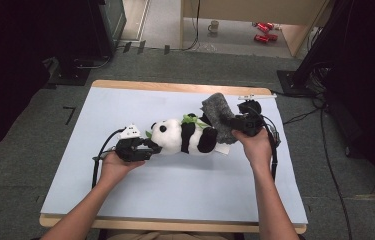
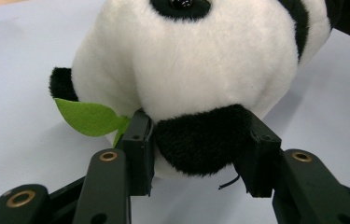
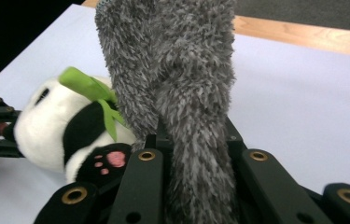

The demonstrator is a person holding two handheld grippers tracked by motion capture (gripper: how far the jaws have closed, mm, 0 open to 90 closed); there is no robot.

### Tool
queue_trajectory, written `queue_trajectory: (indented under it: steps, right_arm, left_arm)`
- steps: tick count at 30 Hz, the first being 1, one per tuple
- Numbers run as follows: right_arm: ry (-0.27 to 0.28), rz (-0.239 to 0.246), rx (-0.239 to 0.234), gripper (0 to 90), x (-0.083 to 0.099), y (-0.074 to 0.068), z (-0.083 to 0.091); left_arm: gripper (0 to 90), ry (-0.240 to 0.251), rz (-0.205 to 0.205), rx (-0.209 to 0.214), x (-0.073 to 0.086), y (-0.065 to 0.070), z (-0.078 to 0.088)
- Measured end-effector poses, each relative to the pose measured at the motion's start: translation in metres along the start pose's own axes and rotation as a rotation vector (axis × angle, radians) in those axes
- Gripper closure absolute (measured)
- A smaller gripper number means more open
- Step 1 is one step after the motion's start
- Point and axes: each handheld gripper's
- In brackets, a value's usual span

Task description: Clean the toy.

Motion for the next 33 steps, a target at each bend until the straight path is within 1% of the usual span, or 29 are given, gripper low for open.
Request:
queue_trajectory:
  steps: [3, 6, 8, 10, 14, 16, 21, 24, 27, 30, 33]
  right_arm:
    - [0.030, -0.012, -0.016, 77.4, -0.005, -0.004, 0.012]
    - [0.041, -0.017, -0.049, 77.6, -0.011, -0.011, 0.026]
    - [0.052, -0.007, -0.062, 77.6, -0.014, -0.018, 0.032]
    - [0.058, 0.014, -0.080, 77.5, -0.015, -0.027, 0.034]
    - [0.037, 0.053, -0.112, 77.2, -0.013, -0.044, 0.026]
    - [0.018, 0.081, -0.114, 77.1, -0.011, -0.053, 0.018]
    - [-0.005, 0.112, -0.139, 76.9, -0.006, -0.071, 0.007]
    - [-0.019, 0.146, -0.146, 76.8, -0.002, -0.082, 0.000]
    - [-0.029, 0.158, -0.147, 76.8, 0.003, -0.087, -0.009]
    - [-0.054, 0.171, -0.153, 76.7, 0.008, -0.093, -0.018]
    - [-0.062, 0.174, -0.167, 76.5, 0.011, -0.097, -0.026]
  left_arm:
    - [53.8, 0.010, 0.008, 0.002, 0.000, -0.001, 0.000]
    - [53.8, 0.008, 0.017, 0.000, -0.001, 0.000, 0.000]
    - [53.8, 0.007, 0.020, -0.001, -0.001, 0.000, 0.000]
    - [53.7, 0.007, 0.024, 0.000, -0.001, 0.000, 0.000]
    - [53.6, 0.008, 0.026, 0.000, -0.001, 0.000, 0.000]
    - [53.7, 0.005, 0.025, 0.000, -0.001, 0.000, 0.000]
    - [54.7, 0.005, 0.032, 0.003, -0.003, 0.002, 0.000]
    - [55.0, -0.005, 0.031, 0.005, -0.003, 0.003, 0.000]
    - [55.0, 0.000, 0.036, 0.006, -0.003, 0.004, 0.000]
    - [55.1, -0.002, 0.036, 0.008, -0.003, 0.004, 0.000]
    - [55.0, -0.002, 0.038, 0.009, -0.003, 0.005, 0.000]
Point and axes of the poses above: each handheld gripper's, and its own axes: z roughly backward along the jaws, x roughly out of its underside, y roughly to its right, and after that the axes turned 8 degrees about x, right-handed
